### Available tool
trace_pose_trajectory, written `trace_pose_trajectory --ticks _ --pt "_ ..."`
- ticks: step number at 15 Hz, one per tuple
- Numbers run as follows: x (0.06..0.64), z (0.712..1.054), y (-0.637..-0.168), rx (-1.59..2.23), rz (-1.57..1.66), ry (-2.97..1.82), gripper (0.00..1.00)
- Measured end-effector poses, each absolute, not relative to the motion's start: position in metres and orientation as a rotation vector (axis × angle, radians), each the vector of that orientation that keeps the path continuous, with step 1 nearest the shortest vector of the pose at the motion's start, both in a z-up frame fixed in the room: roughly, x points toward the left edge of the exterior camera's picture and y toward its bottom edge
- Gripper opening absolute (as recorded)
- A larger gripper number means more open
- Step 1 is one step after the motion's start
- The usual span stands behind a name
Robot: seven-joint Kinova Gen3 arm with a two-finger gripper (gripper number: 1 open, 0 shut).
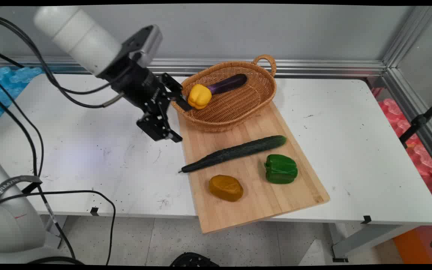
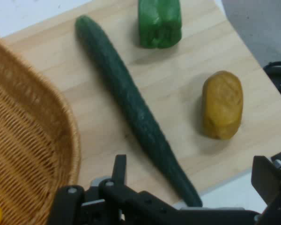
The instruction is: Pick up the potato from the cutting board
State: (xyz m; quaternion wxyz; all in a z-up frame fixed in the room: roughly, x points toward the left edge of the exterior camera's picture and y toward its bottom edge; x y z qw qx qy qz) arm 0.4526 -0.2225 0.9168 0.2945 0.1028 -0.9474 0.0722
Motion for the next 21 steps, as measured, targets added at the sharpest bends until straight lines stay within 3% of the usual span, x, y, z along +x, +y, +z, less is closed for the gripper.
trace_pose_trajectory --ticks 21 --pt "0.353 0.822 -0.243 0.094 -0.004 -2.574 1.00"
